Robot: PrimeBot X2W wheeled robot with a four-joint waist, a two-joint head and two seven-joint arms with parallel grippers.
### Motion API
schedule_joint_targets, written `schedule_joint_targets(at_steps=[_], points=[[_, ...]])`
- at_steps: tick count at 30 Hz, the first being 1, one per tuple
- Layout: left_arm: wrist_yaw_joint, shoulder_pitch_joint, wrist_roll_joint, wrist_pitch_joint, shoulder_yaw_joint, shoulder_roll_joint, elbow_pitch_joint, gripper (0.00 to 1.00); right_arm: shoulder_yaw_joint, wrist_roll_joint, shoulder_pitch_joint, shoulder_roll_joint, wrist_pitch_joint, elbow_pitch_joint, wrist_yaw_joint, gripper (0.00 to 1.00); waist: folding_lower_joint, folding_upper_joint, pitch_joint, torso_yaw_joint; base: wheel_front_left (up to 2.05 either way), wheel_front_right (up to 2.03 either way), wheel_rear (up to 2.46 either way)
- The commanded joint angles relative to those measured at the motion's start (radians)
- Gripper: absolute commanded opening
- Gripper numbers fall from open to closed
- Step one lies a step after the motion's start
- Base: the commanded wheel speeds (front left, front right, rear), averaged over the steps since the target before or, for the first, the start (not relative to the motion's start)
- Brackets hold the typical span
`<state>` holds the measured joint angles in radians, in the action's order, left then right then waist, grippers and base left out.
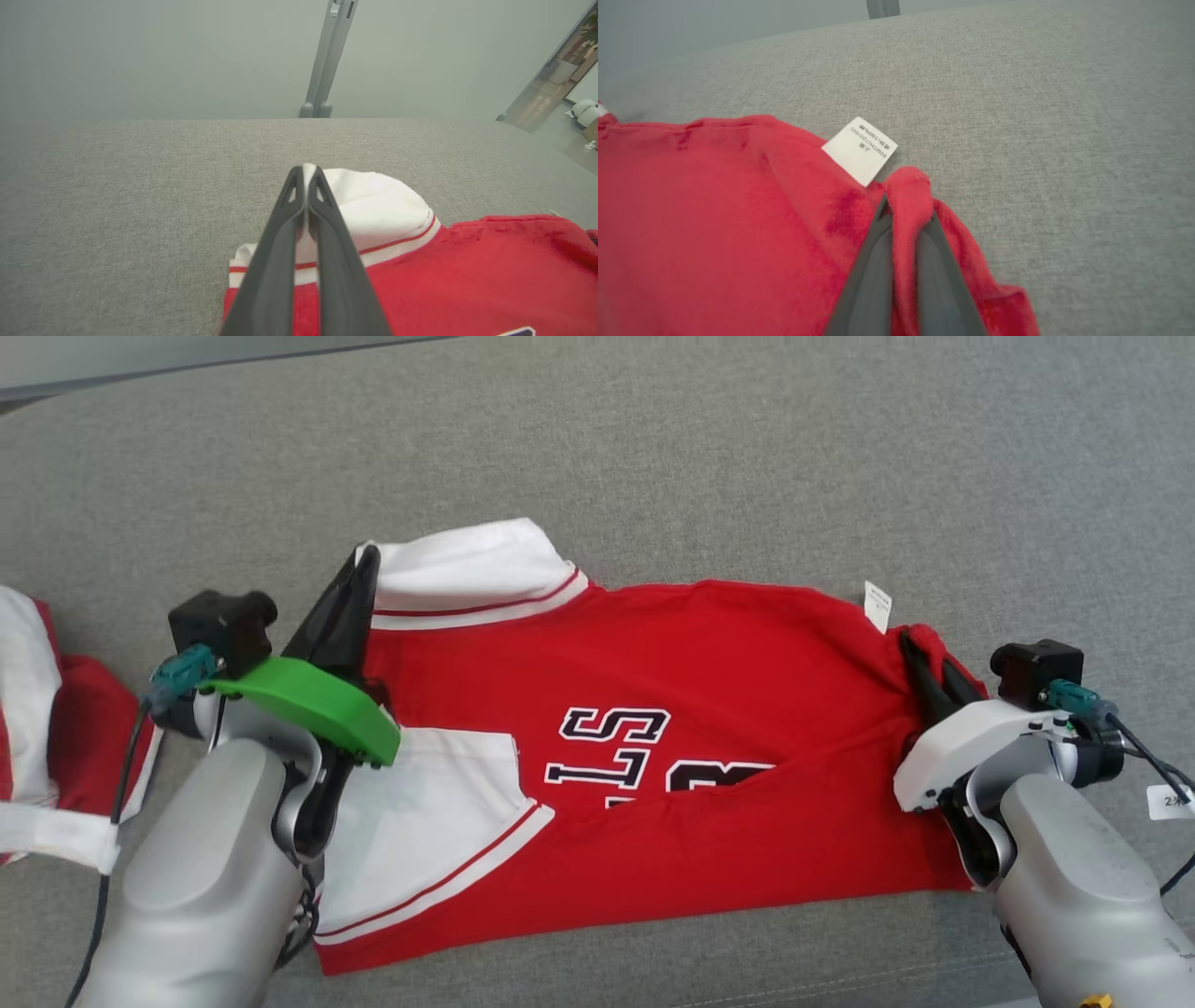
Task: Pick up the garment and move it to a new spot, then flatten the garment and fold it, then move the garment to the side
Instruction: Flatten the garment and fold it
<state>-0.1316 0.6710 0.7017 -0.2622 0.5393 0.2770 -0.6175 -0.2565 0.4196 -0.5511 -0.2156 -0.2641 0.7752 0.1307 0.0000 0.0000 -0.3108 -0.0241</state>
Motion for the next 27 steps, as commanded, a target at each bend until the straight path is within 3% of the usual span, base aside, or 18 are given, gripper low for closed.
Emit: schedule_joint_targets(at_steps=[1,15,27], points=[[0.002,-0.029,-0.001,-0.003,-0.017,-0.001,0.012,0.00,-0.006,0.009,0.020,-0.006,0.000,0.007,0.000,0.00,0.0000,0.0000,0.047,0.029,0.00,0.00,0.00],[0.002,-0.323,-0.085,-0.003,-0.081,-0.048,0.211,0.00,-0.056,0.067,0.137,-0.058,0.000,0.028,0.000,0.00,0.0000,0.0000,0.207,0.066,0.00,0.00,0.00],[0.002,-0.517,-0.096,-0.003,-0.045,-0.034,0.335,0.00,0.025,0.038,0.205,-0.080,0.000,-0.021,0.000,0.00,0.0000,0.0000,0.263,0.107,0.00,0.00,0.00]])
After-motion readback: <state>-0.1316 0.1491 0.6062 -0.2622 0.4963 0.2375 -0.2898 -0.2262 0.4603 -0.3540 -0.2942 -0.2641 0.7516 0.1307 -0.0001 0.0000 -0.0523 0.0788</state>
